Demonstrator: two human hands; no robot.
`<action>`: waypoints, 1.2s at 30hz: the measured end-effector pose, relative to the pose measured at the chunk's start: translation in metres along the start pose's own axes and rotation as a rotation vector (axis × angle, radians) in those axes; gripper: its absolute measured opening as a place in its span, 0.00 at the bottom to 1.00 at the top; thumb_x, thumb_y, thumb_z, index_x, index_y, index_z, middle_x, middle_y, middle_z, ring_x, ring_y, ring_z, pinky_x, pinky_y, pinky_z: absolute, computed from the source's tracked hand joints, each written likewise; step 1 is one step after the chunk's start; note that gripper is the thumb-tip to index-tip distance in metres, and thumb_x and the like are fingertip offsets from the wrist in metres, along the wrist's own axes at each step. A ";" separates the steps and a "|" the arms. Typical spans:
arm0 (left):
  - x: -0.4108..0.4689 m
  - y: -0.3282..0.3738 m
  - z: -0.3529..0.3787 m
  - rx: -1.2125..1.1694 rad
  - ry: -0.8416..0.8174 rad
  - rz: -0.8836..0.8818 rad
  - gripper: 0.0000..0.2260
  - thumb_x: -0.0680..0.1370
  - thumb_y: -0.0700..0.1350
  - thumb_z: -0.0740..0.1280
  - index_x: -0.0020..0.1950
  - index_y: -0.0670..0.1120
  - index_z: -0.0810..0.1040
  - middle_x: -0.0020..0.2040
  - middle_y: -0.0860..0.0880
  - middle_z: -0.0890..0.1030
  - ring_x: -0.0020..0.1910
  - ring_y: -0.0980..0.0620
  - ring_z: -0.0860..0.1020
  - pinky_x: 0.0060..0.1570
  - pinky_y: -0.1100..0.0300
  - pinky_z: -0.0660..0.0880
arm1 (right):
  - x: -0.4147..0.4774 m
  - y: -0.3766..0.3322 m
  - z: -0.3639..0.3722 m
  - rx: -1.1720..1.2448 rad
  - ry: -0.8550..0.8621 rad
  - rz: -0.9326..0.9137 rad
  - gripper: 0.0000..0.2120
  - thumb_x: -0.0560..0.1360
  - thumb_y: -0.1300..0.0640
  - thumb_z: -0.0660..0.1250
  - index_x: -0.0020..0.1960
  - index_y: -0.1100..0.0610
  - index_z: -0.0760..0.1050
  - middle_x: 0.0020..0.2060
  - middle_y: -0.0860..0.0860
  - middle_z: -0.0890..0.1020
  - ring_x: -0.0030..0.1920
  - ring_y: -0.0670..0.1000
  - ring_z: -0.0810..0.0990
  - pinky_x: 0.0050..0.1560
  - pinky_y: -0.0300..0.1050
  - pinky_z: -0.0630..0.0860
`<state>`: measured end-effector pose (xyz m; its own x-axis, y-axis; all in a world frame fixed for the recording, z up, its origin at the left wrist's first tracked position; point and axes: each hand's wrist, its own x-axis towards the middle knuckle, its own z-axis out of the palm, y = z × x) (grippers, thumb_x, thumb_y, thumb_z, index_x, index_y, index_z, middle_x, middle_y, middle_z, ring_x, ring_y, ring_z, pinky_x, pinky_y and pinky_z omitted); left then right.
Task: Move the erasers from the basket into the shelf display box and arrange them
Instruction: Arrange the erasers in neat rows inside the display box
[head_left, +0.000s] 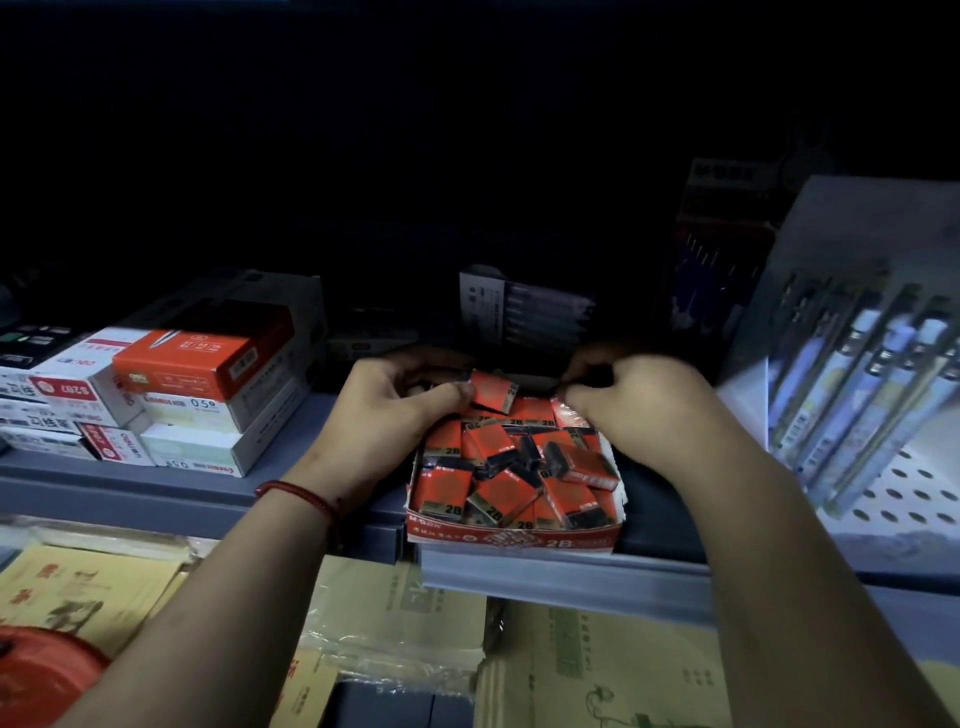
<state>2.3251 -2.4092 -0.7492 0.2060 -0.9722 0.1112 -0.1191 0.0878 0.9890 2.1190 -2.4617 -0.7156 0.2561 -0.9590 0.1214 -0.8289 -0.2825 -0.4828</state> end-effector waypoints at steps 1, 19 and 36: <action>0.000 0.000 0.000 0.003 0.000 0.000 0.08 0.77 0.37 0.72 0.55 0.42 0.83 0.47 0.43 0.87 0.47 0.42 0.85 0.45 0.56 0.83 | -0.001 -0.002 -0.001 -0.058 -0.018 0.018 0.08 0.77 0.46 0.66 0.43 0.50 0.77 0.36 0.49 0.79 0.43 0.52 0.78 0.47 0.46 0.76; 0.000 0.004 0.003 0.076 0.002 -0.002 0.06 0.77 0.39 0.71 0.52 0.47 0.84 0.48 0.41 0.86 0.48 0.38 0.84 0.48 0.46 0.82 | 0.000 -0.002 0.008 -0.184 -0.035 -0.015 0.11 0.78 0.47 0.61 0.47 0.52 0.78 0.36 0.50 0.79 0.41 0.52 0.79 0.42 0.44 0.76; 0.000 0.003 0.002 0.046 0.013 -0.006 0.06 0.77 0.39 0.72 0.52 0.48 0.84 0.47 0.43 0.87 0.47 0.38 0.85 0.49 0.46 0.83 | 0.007 0.008 0.009 -0.104 -0.031 -0.014 0.07 0.79 0.56 0.64 0.52 0.49 0.81 0.35 0.43 0.74 0.41 0.46 0.73 0.34 0.37 0.67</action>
<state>2.3225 -2.4097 -0.7467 0.2196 -0.9697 0.1070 -0.1627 0.0718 0.9841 2.1186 -2.4701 -0.7262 0.2825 -0.9541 0.0998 -0.8716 -0.2987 -0.3887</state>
